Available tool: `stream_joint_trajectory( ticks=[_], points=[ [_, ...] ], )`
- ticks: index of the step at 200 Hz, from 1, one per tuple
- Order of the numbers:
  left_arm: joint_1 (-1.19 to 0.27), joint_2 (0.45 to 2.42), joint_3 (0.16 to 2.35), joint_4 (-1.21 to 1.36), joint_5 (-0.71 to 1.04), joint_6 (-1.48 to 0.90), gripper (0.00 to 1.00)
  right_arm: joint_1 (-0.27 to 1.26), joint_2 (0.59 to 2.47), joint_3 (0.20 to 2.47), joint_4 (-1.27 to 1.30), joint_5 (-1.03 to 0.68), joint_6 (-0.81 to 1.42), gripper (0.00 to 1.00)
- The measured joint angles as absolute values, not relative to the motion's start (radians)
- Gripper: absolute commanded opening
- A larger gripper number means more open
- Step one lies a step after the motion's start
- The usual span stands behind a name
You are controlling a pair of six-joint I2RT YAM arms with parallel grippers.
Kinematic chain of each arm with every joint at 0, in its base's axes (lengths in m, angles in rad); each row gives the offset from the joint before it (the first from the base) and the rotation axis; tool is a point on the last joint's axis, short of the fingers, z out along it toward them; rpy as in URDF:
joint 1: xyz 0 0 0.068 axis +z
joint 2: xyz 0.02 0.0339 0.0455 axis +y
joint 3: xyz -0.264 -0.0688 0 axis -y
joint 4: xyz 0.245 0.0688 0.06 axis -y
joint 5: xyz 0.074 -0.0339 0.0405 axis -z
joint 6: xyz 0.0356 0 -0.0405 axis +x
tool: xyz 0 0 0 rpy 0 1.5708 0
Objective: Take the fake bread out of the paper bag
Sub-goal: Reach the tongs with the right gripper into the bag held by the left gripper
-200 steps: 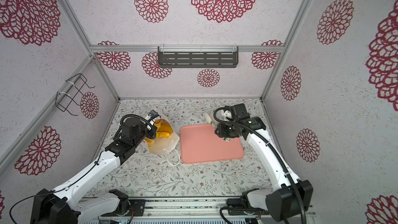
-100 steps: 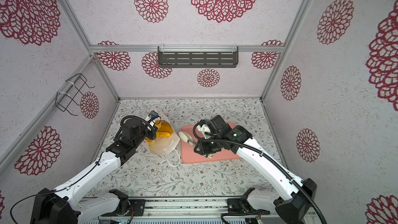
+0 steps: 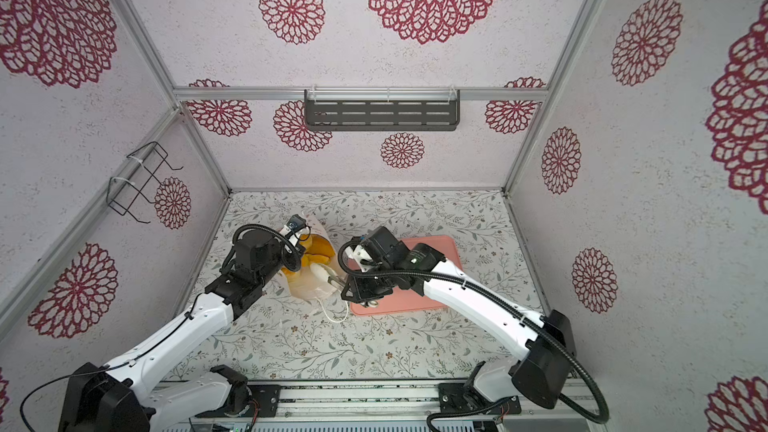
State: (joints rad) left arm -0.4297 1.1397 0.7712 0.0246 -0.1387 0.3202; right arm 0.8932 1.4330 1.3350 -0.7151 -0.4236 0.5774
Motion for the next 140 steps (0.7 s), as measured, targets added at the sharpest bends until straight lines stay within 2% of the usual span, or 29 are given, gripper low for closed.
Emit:
stream_joint_trajectory(
  ticks=[67, 140],
  points=[
    [-0.43, 1.139, 0.771, 0.025, -0.136, 0.312, 0.0, 0.892, 1.59, 1.43, -0.667, -0.45, 0.558, 0.34],
    [-0.431, 1.139, 0.77, 0.025, -0.137, 0.312, 0.0, 0.853, 1.66, 1.467, -0.659, -0.454, 0.53, 0.39]
  ],
)
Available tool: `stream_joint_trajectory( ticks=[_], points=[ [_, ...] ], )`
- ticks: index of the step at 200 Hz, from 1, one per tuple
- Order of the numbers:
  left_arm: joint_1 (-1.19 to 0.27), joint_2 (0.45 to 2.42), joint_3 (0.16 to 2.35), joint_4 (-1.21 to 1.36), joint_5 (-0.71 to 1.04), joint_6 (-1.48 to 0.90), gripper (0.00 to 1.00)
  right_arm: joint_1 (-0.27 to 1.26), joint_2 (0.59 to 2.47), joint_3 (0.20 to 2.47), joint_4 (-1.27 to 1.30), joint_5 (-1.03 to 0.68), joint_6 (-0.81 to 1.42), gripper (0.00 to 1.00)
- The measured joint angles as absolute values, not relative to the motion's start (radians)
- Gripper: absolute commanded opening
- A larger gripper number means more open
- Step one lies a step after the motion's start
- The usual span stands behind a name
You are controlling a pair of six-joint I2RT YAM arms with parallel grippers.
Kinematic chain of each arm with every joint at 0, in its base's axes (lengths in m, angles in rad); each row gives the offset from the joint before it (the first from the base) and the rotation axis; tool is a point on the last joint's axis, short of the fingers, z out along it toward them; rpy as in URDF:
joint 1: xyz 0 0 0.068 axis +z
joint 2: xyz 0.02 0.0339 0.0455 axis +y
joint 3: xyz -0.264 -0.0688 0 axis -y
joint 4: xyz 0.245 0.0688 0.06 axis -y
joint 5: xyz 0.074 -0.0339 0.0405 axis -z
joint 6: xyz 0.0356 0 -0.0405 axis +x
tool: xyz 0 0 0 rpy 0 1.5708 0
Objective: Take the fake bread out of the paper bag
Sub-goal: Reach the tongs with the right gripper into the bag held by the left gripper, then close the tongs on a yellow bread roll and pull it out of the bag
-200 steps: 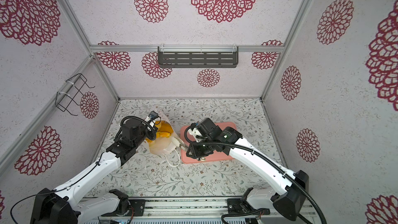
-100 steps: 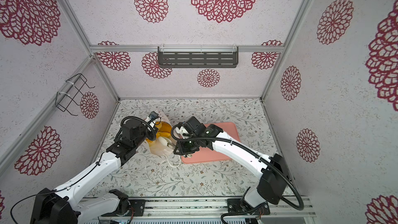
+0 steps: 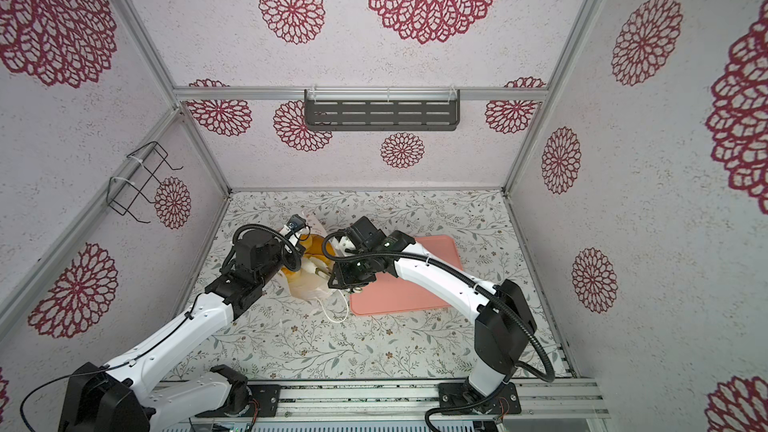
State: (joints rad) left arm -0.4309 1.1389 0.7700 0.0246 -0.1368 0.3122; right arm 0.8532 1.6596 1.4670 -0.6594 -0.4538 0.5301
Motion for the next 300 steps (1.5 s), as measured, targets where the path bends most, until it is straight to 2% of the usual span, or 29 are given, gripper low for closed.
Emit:
stream_joint_trajectory(
  ticks=[85, 198, 224, 300],
  points=[
    [-0.438, 1.139, 0.769, 0.025, -0.148, 0.313, 0.0, 0.845, 1.71, 1.517, -0.659, -0.48, 0.487, 0.49],
    [-0.441, 1.139, 0.769, 0.025, -0.148, 0.314, 0.0, 0.827, 1.806, 1.544, -0.595, -0.519, 0.483, 0.46],
    [-0.441, 1.139, 0.769, 0.025, -0.148, 0.314, 0.0, 0.827, 1.828, 1.552, -0.578, -0.537, 0.489, 0.42],
    [-0.445, 1.139, 0.769, 0.024, -0.152, 0.315, 0.0, 0.867, 1.774, 1.495, -0.578, -0.524, 0.492, 0.11]
  ],
)
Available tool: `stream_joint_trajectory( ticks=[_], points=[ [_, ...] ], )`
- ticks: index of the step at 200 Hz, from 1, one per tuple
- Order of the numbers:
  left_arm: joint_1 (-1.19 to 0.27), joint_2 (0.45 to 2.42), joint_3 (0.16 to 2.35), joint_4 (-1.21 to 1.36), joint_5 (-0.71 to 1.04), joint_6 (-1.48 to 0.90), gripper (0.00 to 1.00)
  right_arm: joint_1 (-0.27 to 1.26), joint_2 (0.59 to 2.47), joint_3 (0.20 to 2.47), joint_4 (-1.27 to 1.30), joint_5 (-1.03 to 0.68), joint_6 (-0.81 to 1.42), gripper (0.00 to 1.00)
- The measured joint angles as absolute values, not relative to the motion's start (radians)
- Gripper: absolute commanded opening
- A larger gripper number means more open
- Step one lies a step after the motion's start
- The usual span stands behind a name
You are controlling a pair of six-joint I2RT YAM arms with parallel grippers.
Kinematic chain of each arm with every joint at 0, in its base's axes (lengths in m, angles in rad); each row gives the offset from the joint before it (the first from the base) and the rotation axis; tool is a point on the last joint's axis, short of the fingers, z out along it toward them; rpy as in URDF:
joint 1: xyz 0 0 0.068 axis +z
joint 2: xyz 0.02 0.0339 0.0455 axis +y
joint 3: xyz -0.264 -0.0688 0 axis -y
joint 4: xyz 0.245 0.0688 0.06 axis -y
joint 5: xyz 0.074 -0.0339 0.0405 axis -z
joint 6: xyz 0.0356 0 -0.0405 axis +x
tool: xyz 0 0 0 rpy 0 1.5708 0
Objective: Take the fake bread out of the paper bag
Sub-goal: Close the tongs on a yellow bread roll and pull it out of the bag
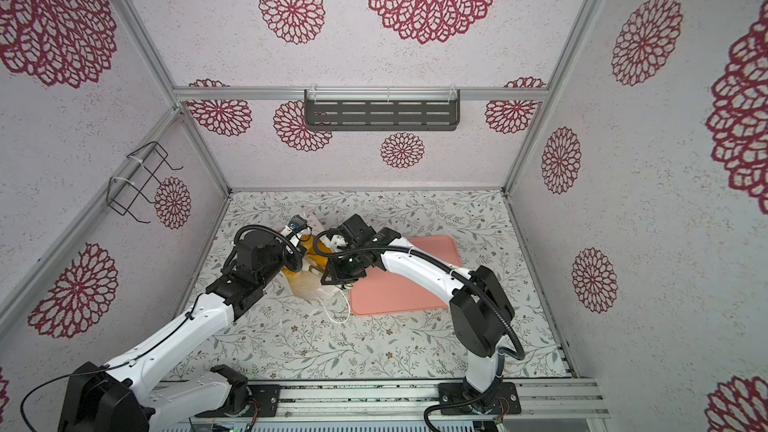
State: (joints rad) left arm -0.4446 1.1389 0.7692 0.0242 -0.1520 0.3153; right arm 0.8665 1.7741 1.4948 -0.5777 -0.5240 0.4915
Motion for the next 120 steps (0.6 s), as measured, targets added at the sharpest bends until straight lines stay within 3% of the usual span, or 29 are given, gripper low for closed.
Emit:
stream_joint_trajectory(
  ticks=[14, 120],
  points=[
    [-0.445, 1.139, 0.769, 0.024, -0.154, 0.321, 0.0, 0.892, 1.72, 1.445, -0.585, -0.514, 0.497, 0.0],
    [-0.452, 1.153, 0.77, 0.033, -0.194, 0.321, 0.0, 0.931, 1.304, 1.246, -0.76, -0.384, 0.578, 0.0]
  ],
)
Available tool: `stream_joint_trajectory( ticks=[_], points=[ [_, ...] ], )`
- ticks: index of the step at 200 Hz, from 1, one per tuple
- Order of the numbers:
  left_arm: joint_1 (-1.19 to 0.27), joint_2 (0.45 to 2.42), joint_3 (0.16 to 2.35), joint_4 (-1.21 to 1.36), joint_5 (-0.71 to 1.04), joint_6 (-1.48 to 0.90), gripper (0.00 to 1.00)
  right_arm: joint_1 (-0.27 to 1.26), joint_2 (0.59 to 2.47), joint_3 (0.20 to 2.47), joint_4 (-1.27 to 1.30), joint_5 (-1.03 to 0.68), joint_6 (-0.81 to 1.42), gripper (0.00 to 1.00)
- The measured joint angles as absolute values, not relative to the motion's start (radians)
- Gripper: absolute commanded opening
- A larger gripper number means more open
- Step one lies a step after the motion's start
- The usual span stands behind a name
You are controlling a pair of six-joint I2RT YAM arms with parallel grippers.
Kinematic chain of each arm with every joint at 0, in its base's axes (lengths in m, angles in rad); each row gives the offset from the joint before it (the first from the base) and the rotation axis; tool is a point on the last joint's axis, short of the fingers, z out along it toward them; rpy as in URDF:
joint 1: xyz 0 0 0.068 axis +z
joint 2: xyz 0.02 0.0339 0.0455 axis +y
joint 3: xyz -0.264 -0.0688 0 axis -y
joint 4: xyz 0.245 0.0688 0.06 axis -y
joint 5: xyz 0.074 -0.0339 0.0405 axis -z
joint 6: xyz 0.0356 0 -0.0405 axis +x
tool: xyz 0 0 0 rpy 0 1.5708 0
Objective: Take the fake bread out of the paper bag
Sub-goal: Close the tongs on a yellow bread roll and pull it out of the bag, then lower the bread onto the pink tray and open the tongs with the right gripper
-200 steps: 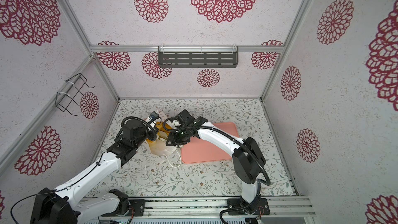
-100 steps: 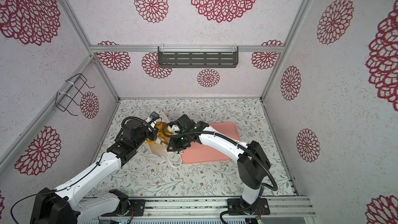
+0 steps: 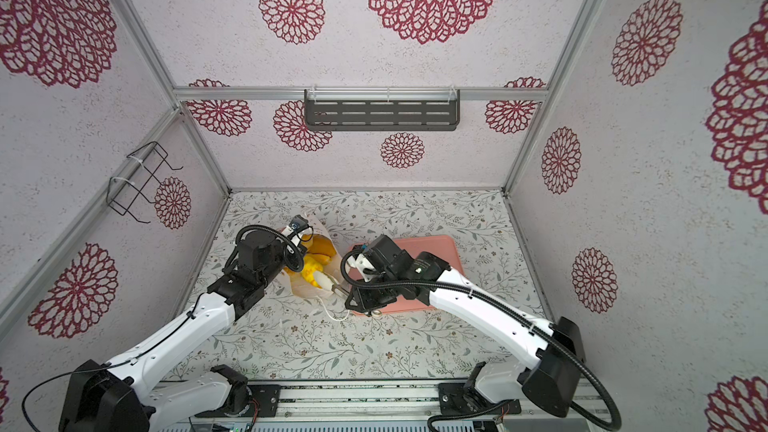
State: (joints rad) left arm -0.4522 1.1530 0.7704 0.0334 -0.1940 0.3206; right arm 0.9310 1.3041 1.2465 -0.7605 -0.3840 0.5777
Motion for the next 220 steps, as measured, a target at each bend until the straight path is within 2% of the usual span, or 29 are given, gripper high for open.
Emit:
stream_joint_trajectory(
  ticks=[59, 96, 120, 174, 187, 220],
  points=[
    [-0.454, 1.174, 0.781, 0.033, -0.217, 0.313, 0.0, 0.91, 1.001, 1.106, -0.874, -0.312, 0.675, 0.0],
    [-0.454, 1.175, 0.783, 0.032, -0.216, 0.309, 0.0, 0.733, 0.859, 1.029, -0.948, -0.304, 0.706, 0.0],
    [-0.454, 1.176, 0.784, 0.032, -0.216, 0.306, 0.0, 0.616, 0.879, 1.001, -0.976, -0.291, 0.689, 0.0],
    [-0.454, 1.176, 0.784, 0.031, -0.214, 0.306, 0.0, 0.466, 1.092, 0.994, -0.932, -0.286, 0.572, 0.0],
    [-0.454, 1.176, 0.784, 0.031, -0.214, 0.307, 0.0, 0.451, 1.119, 0.994, -0.925, -0.281, 0.549, 0.03],
    [-0.454, 1.176, 0.784, 0.031, -0.213, 0.308, 0.0, 0.44, 1.138, 0.974, -0.906, -0.265, 0.516, 0.24]
  ],
)
